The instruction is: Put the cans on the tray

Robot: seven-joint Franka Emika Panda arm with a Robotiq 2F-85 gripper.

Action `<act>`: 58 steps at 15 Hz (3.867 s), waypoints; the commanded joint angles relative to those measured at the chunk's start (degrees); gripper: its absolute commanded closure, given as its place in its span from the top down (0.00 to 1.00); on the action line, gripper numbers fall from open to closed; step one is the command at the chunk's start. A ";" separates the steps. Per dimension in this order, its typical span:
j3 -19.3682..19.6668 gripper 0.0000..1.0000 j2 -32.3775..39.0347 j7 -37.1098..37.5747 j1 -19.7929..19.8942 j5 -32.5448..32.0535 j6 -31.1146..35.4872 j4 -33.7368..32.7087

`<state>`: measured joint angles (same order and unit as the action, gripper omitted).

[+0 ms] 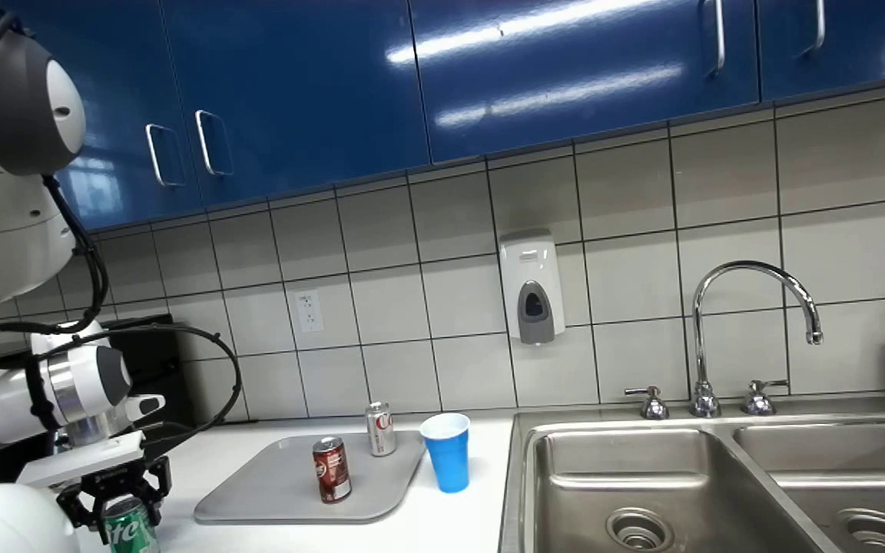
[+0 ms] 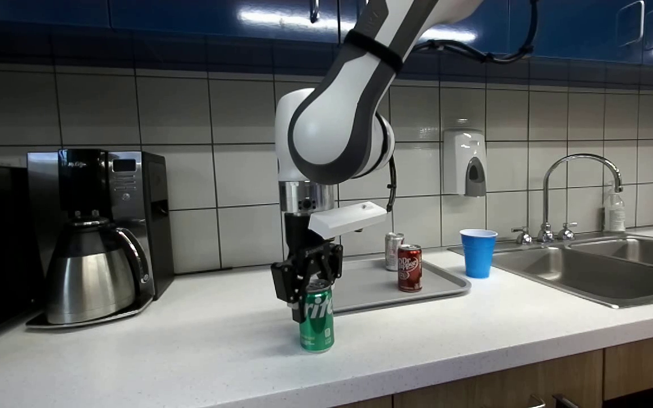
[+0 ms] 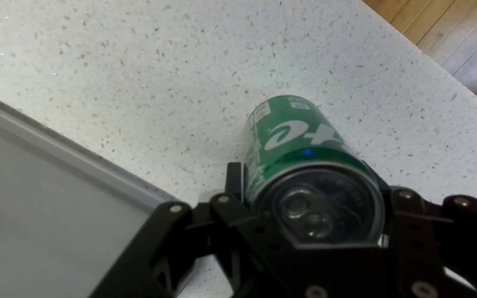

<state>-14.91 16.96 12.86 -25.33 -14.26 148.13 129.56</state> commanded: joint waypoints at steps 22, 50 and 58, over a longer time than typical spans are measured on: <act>1.92 0.38 -4.43 2.37 0.71 -0.58 2.81 -0.74; 12.86 0.38 3.99 8.39 1.53 -6.36 2.48 -8.63; 13.63 1.00 4.33 8.73 1.37 -6.47 2.45 -9.33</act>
<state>-1.71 21.35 19.25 -23.60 -18.76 150.94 121.26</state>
